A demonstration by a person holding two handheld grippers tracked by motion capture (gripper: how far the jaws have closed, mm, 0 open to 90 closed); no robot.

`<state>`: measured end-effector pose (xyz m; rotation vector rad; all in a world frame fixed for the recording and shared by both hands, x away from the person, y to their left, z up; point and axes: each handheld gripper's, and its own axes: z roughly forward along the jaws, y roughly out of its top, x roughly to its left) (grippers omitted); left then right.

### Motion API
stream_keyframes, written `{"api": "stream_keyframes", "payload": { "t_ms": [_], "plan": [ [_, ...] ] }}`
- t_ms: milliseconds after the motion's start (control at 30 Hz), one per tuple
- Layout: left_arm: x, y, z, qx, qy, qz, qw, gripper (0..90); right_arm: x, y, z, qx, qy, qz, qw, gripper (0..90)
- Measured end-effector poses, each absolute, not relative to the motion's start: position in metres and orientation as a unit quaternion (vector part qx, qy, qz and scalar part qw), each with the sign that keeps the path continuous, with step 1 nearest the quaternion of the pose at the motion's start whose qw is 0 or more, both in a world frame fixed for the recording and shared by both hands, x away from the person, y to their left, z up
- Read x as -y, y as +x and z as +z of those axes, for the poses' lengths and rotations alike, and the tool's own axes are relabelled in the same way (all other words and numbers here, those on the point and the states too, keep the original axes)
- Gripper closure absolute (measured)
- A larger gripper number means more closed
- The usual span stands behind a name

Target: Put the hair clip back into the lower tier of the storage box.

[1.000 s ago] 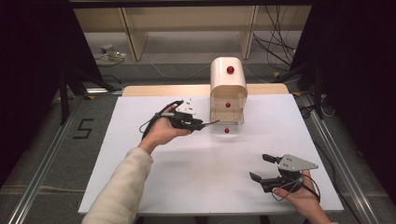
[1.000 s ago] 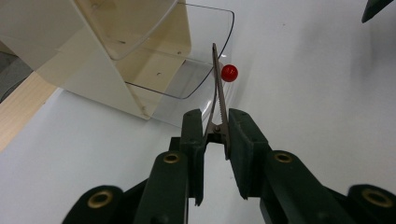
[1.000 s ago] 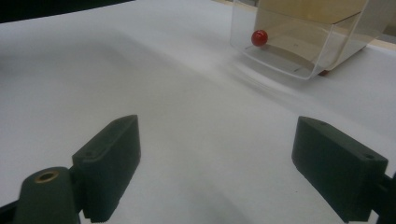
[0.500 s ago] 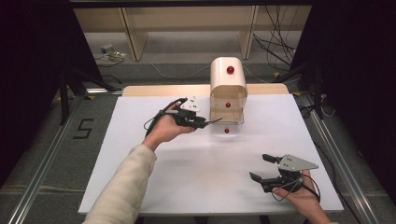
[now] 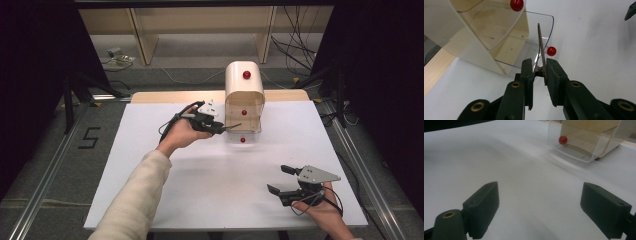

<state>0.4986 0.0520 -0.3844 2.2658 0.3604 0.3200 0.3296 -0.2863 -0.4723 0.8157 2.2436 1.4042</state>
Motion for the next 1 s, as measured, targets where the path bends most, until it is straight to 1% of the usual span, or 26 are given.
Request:
{"api": "stream_keyframes", "payload": {
  "t_ms": [633, 1000],
  "plan": [
    [-0.039, 0.507, -0.380, -0.136, 0.900, 0.124, 0.394, 76.1, 0.287, 0.330, -0.472, -0.794, 0.294, 0.499, 0.182, 16.1],
    [-0.021, 0.521, -0.386, -0.143, 0.903, 0.120, 0.387, 76.1, 0.287, 0.330, -0.473, -0.795, 0.293, 0.498, 0.184, 16.1]
  ]
}}
